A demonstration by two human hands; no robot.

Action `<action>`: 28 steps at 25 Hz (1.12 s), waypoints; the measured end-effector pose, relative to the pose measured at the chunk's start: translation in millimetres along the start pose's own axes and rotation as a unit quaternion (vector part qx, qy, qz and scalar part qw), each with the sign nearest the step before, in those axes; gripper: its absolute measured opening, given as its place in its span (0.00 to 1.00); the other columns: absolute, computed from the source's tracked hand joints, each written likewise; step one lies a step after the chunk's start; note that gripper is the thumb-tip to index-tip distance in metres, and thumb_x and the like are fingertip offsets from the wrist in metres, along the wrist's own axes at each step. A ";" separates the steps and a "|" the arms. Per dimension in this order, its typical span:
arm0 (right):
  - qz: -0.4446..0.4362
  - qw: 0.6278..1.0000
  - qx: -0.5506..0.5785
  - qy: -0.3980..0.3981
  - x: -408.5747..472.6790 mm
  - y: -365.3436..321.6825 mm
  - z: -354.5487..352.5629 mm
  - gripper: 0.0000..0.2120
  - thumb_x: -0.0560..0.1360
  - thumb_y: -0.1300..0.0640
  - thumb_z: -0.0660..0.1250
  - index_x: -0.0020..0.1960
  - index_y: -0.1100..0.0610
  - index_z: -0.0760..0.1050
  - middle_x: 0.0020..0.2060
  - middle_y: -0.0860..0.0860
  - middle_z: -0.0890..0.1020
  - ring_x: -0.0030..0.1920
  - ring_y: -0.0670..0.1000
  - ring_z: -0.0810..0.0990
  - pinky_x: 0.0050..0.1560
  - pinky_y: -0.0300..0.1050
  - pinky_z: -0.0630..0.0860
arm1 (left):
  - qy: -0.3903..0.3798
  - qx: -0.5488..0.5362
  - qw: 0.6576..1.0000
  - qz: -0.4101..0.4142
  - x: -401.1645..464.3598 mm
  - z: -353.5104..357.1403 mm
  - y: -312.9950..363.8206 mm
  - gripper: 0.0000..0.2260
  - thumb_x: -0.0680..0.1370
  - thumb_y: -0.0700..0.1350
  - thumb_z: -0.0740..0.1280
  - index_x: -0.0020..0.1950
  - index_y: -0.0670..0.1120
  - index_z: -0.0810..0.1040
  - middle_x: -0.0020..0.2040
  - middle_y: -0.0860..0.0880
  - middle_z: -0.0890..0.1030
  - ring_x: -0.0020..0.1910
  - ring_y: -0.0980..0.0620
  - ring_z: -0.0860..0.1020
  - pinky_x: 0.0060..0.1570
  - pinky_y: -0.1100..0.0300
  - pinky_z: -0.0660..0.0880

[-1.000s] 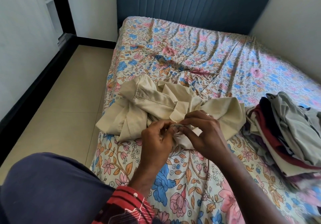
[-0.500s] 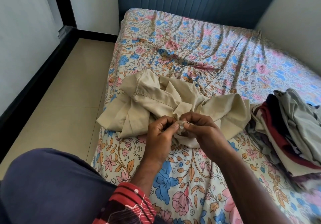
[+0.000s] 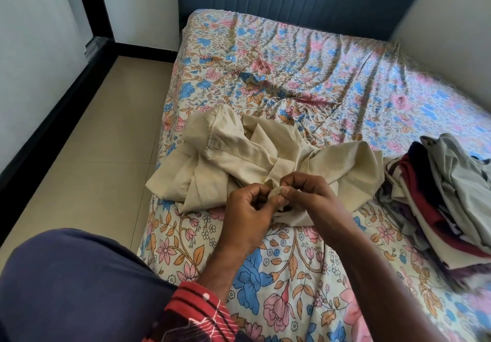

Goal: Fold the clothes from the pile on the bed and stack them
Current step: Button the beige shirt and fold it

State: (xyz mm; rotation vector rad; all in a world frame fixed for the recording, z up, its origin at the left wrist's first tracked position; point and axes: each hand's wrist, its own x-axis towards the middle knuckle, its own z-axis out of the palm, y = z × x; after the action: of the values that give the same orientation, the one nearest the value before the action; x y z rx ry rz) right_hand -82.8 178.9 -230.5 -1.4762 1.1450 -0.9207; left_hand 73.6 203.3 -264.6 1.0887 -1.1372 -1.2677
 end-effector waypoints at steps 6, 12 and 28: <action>0.085 0.992 0.088 0.035 2.0 -1.1 -4.3 0.04 0.75 0.67 0.71 0.47 0.64 0.84 0.42 0.62 0.85 0.42 0.54 0.84 0.42 0.41 0.80 | 0.033 0.065 0.995 0.069 -1.2 2.1 -3.7 0.02 0.76 0.39 0.76 0.47 0.43 0.85 0.40 0.49 0.86 0.40 0.53 0.84 0.41 0.63 0.80; 0.055 0.993 0.103 -0.009 1.9 3.1 -9.8 0.11 0.74 0.64 0.74 0.56 0.64 0.82 0.51 0.63 0.85 0.49 0.59 0.85 0.53 0.52 0.82 | 0.007 -0.129 0.991 -0.022 0.7 -3.7 -2.1 0.09 0.78 0.34 0.70 0.53 0.47 0.83 0.47 0.41 0.86 0.47 0.47 0.84 0.46 0.56 0.82; -0.097 0.905 -0.255 0.327 -19.6 39.5 41.6 0.10 0.76 0.47 0.73 0.56 0.46 0.83 0.46 0.38 0.82 0.48 0.43 0.80 0.50 0.60 0.79 | -0.003 -0.197 0.980 0.029 2.7 -9.9 8.9 0.17 0.80 0.28 0.62 0.61 0.44 0.82 0.55 0.43 0.86 0.59 0.47 0.84 0.60 0.52 0.80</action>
State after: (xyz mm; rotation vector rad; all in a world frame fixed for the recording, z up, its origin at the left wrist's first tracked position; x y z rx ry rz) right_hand -56.2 206.9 -277.2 -1.7755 1.8602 -1.3918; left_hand 84.5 200.6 -256.9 0.7507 -0.8656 -1.3790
